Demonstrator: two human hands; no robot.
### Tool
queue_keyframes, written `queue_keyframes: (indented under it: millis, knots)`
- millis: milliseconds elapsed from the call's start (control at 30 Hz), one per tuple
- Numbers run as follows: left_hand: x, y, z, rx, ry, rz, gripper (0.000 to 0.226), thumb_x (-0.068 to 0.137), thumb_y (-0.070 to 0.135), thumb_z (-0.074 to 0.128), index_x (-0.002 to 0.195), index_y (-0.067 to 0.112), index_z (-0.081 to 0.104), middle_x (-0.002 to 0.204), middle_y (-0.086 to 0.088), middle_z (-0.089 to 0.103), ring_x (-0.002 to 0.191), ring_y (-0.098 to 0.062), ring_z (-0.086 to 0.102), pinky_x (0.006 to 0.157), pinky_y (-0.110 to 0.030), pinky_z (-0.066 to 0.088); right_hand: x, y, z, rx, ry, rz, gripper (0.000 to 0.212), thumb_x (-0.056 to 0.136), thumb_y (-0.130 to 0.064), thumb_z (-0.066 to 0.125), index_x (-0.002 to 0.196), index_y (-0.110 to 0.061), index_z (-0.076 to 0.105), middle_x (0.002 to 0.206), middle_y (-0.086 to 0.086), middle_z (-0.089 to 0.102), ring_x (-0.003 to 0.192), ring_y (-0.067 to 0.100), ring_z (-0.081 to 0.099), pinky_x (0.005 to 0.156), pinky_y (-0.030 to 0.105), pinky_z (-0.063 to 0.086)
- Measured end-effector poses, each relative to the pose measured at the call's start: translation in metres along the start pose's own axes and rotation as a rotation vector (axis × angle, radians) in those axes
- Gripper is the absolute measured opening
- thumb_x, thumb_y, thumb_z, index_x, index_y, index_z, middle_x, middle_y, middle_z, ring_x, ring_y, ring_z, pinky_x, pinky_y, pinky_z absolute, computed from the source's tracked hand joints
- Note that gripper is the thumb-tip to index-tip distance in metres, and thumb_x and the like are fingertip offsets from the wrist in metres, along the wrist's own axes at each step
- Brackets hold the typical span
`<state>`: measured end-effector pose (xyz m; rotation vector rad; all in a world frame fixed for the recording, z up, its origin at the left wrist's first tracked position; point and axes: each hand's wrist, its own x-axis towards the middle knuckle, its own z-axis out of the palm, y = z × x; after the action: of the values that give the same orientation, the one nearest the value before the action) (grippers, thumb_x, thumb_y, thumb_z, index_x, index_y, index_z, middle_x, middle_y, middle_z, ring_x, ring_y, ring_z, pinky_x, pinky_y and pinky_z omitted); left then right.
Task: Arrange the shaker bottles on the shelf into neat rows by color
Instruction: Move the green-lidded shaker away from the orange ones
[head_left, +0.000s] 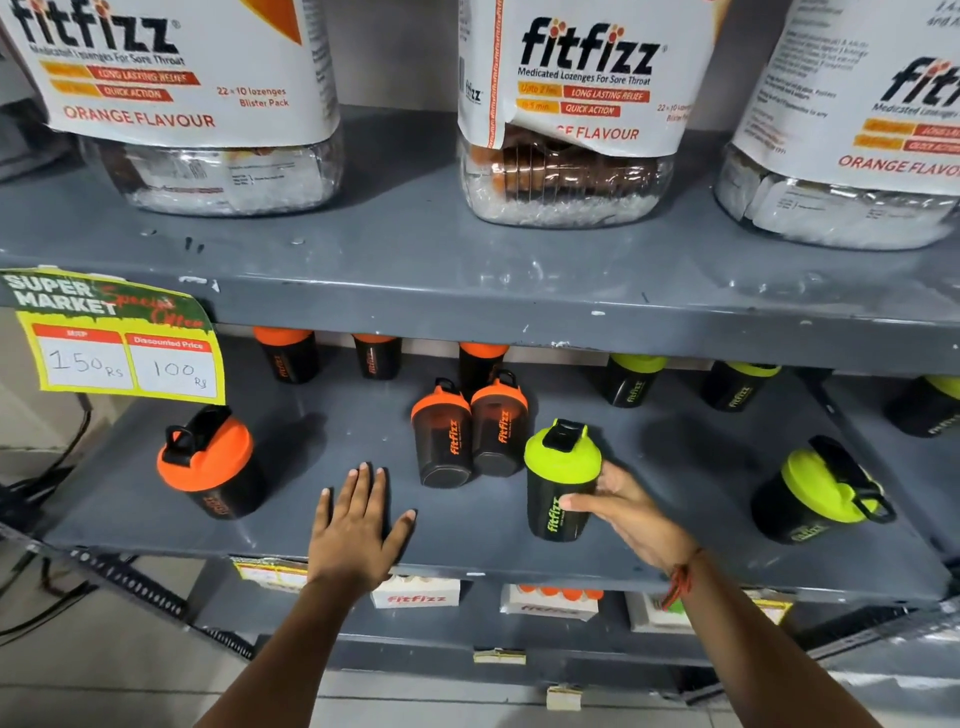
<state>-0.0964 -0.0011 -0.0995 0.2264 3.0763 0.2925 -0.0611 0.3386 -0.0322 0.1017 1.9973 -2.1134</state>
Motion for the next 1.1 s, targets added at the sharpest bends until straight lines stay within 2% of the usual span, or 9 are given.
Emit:
queue_keyframes:
  millis: [133,333,467,533,667,767,900,1000,1100]
  knots:
    - [0.000,0.000,-0.002,0.010,-0.019,-0.003,0.085,0.085,0.071,0.001,0.152,0.018,-0.005,0.161,-0.002,-0.007,0.146,-0.015,-0.014,0.118,-0.043,-0.013,-0.033,-0.010,0.018,0.042,0.086,0.041,0.093,0.038,-0.048,0.098,0.116,-0.007,0.068,0.109,0.006,0.078,0.100,0.013,0.073,0.090,0.028,0.059]
    - [-0.002,0.000,-0.005,0.021,-0.052,0.009,0.086,0.084,0.071,0.000,0.151,0.017,-0.007,0.161,-0.003,-0.009,0.146,-0.016,-0.015,0.118,-0.043,-0.014,-0.090,-0.032,0.039,0.134,0.150,0.089,0.067,0.036,-0.047,0.098,0.094,-0.020,0.081,0.103,0.006,0.080,0.094,0.018,0.076,0.076,0.028,0.061]
    - [-0.003,0.000,-0.006,0.012,-0.060,0.016,0.082,0.088,0.070,0.004,0.151,0.018,-0.008,0.161,-0.003,-0.010,0.146,-0.017,-0.015,0.118,-0.044,-0.013,-0.125,-0.048,0.049,0.180,0.134,0.079,0.026,0.065,-0.018,0.088,0.089,-0.020,0.079,0.099,0.003,0.080,0.091,0.015,0.076,0.072,0.027,0.060]
    - [-0.003,0.000,-0.006,0.009,-0.058,0.019,0.084,0.086,0.071,0.001,0.151,0.018,-0.007,0.160,-0.003,-0.010,0.146,-0.017,-0.015,0.118,-0.043,-0.014,-0.135,-0.055,0.053,0.177,0.130,0.076,0.021,0.070,-0.018,0.080,0.090,-0.021,0.080,0.101,0.003,0.080,0.094,0.015,0.076,0.075,0.028,0.060]
    - [-0.001,-0.001,-0.005,0.010,-0.059,0.017,0.084,0.087,0.071,0.002,0.151,0.018,-0.006,0.161,-0.003,-0.010,0.146,-0.017,-0.015,0.118,-0.044,-0.014,-0.136,-0.060,0.056,0.146,0.126,0.075,0.039,0.061,-0.033,0.082,0.097,-0.021,0.079,0.109,0.008,0.078,0.102,0.020,0.074,0.081,0.030,0.059]
    - [-0.002,-0.001,-0.005,-0.005,-0.040,0.020,0.086,0.084,0.072,0.002,0.152,0.018,-0.005,0.161,-0.003,-0.008,0.146,-0.016,-0.014,0.118,-0.042,-0.014,-0.133,-0.057,0.053,0.150,0.115,0.055,0.037,0.061,-0.032,0.081,0.097,-0.023,0.080,0.106,0.006,0.079,0.101,0.018,0.074,0.081,0.030,0.059]
    - [-0.002,-0.001,-0.004,-0.007,-0.040,0.025,0.091,0.079,0.075,-0.004,0.151,0.018,-0.007,0.159,0.000,-0.011,0.145,-0.014,-0.016,0.117,-0.040,-0.016,-0.126,-0.049,0.035,0.120,0.139,-0.030,0.031,0.073,-0.011,0.080,0.104,-0.014,0.077,0.110,0.008,0.078,0.103,0.018,0.073,0.081,0.028,0.058]
    - [-0.001,-0.002,-0.002,-0.015,-0.037,0.022,0.093,0.078,0.077,-0.006,0.151,0.019,-0.007,0.158,0.001,-0.012,0.145,-0.013,-0.016,0.117,-0.040,-0.016,-0.114,-0.041,0.000,0.048,0.218,-0.128,0.048,0.073,0.000,0.078,0.119,-0.006,0.068,0.114,0.009,0.076,0.106,0.019,0.071,0.084,0.026,0.056]
    - [-0.001,-0.004,-0.001,-0.015,-0.037,0.027,0.093,0.077,0.077,-0.006,0.150,0.019,-0.008,0.158,0.001,-0.013,0.145,-0.013,-0.017,0.117,-0.041,-0.015,-0.096,-0.032,-0.045,0.000,0.288,-0.146,0.054,0.070,0.005,0.078,0.121,-0.007,0.065,0.112,0.005,0.077,0.109,0.020,0.070,0.089,0.028,0.057]
